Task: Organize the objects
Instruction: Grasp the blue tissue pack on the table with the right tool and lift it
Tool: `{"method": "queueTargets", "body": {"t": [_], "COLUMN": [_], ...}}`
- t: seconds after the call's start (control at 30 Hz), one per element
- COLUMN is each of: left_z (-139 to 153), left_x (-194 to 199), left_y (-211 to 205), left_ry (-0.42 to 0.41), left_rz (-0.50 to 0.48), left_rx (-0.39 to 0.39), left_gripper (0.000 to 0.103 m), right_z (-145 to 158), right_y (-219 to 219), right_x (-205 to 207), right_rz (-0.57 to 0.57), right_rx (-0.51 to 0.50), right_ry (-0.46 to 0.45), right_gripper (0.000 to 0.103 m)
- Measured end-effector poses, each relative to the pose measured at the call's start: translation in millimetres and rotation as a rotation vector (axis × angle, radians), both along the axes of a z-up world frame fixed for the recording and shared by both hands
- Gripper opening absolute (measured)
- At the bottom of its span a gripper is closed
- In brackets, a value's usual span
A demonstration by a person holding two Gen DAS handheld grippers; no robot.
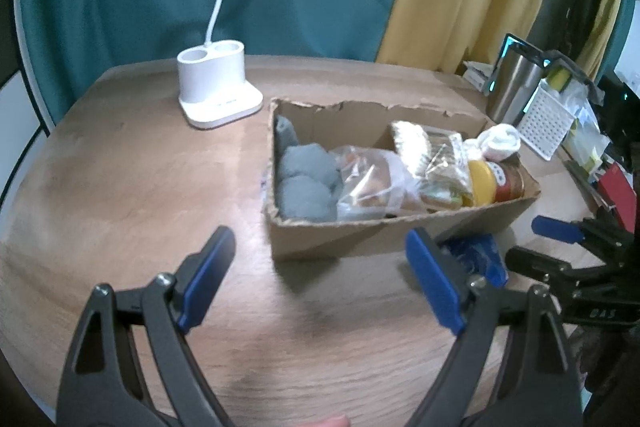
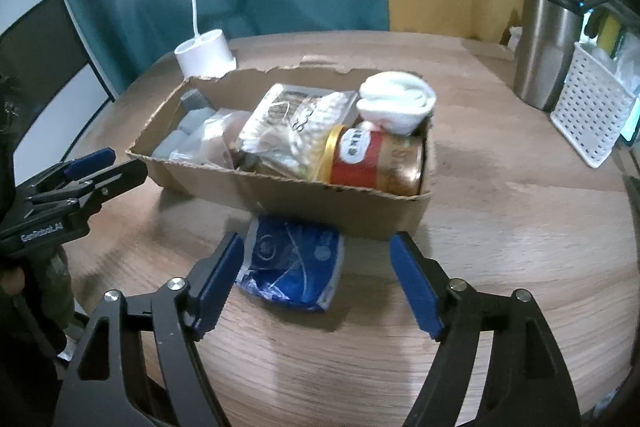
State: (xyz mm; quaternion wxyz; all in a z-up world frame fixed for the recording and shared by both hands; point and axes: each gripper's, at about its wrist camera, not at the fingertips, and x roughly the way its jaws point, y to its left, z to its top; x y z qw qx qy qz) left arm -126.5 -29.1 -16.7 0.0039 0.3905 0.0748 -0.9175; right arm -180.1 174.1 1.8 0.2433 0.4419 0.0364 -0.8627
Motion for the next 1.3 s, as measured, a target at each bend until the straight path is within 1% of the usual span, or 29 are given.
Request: {"method": "queueTargets", "body": {"t": [0.17,0.4,0.87,1.1,1.13,1.17,1.3], "left_z": [-5.2,-8.6,-18.4,-22.4,-22.9,-23.2,-22.0], "left_x": [1.8,1.3,-1.8,-1.9,-1.8,-1.7,0.0], "left_y": [-7.9,-16.4,-26.7,-25.5,-24.9,-24.3,-21.4], "left_ry": [-0.007,-0.016,-0.047,-0.058,-0.059,-0.059,-0.057], "left_rz": [-0.002,-0.01,-0.031,-0.038,-0.038,-0.039,-0.044], "left_rx": [0.011,0.007,0.021,0.027,0.027,0.027,0.026], "left_gripper": [0.088,0.088,0.088,0.088,0.088,0.088,0.088], "right_z": [-9.7,-20.7,-43.2,-45.3,-45.2,-45.1,-44.0], "right_y": [-10.5,-22.9,-36.9,-42.3,-43.7,-44.2,-44.6], "right_x": [-4.1,-11.7,-22.1,-25.3,-24.5,-23.6,-20.1], "right_rz": [0.0,-0.011,-0.048,-0.059,-0.056,-0.053,-0.041], "right_rx": [0.014,0.016,0.048,0.073,0.082,0.086,0.095], "right_ry": [-0.03,-0.065,-0.127,-0.124,-0.117,-0.113,-0.1], "right_gripper": [0.078,0.079,0.078,0.078,0.078,0.075,0.072]}}
